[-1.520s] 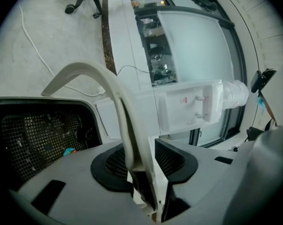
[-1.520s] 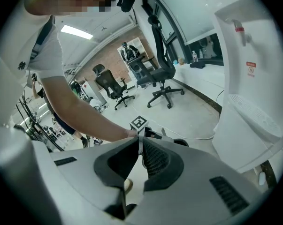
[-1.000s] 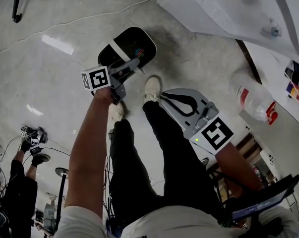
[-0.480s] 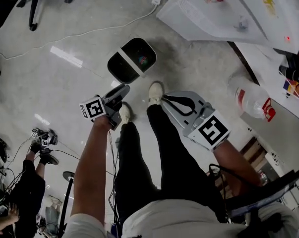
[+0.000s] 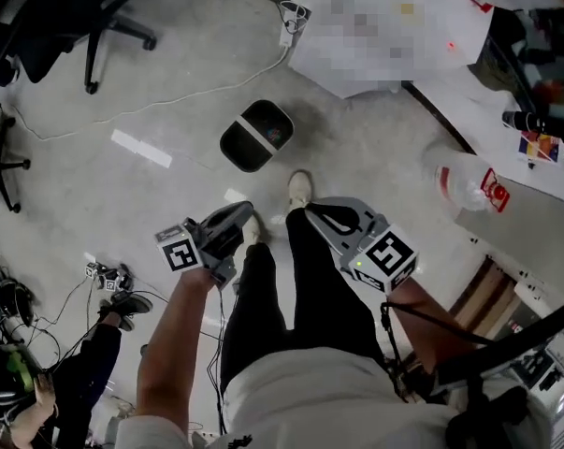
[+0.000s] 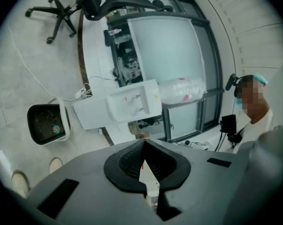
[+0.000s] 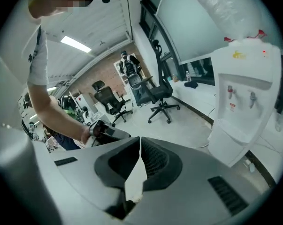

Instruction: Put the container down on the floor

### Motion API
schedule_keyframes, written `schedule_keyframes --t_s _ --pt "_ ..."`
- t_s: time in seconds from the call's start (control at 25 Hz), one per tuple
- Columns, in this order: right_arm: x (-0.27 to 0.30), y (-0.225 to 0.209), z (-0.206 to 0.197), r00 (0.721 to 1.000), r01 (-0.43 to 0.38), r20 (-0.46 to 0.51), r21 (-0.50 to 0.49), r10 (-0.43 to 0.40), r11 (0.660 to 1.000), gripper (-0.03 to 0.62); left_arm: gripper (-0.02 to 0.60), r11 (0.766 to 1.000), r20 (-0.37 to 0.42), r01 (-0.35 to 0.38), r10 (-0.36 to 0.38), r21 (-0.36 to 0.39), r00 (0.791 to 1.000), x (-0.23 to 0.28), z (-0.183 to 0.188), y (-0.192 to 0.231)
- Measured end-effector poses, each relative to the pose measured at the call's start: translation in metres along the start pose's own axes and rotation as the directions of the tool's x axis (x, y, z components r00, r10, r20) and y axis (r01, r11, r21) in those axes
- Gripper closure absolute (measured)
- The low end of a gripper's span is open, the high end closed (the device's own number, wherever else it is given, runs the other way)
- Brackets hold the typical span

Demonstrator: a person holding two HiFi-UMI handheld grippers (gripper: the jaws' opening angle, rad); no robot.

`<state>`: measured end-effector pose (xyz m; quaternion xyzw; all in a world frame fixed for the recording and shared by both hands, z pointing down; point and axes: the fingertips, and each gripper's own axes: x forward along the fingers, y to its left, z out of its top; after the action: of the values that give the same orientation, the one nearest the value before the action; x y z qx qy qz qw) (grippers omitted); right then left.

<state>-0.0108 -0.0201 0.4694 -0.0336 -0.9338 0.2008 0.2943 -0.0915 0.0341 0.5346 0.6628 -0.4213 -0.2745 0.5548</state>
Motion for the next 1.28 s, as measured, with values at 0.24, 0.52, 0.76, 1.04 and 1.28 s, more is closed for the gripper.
schedule_keyframes --t_s 0.24,0.52,0.76,1.04,1.28 --pt "-0.040 0.046 0.035 0.996 0.064 0.069 -0.001 -0.063 0.998 0.576 0.573 0.981 -0.162 0.076 -0.047 0.177 0.986 -0.023 -0.009 -0.117" --pt "-0.077 0.109 0.069 0.987 0.101 0.132 -0.045 -0.094 0.994 0.576 0.573 0.918 -0.271 0.179 -0.082 0.354 0.959 -0.048 -0.023 -0.231" --pt "-0.096 0.148 0.092 0.977 0.122 0.182 -0.062 -0.109 0.991 0.577 0.573 0.856 -0.277 0.185 -0.051 0.482 0.959 -0.063 -0.016 -0.292" --pt "-0.106 0.187 0.114 0.969 0.131 0.220 -0.093 -0.108 0.987 0.577 0.573 0.782 -0.286 0.193 -0.020 0.592 0.958 -0.087 -0.019 -0.327" --pt "-0.119 0.214 0.136 0.961 0.123 0.262 -0.140 -0.083 0.982 0.577 0.573 0.778 -0.291 0.208 -0.033 0.593 0.956 -0.098 -0.031 -0.334"
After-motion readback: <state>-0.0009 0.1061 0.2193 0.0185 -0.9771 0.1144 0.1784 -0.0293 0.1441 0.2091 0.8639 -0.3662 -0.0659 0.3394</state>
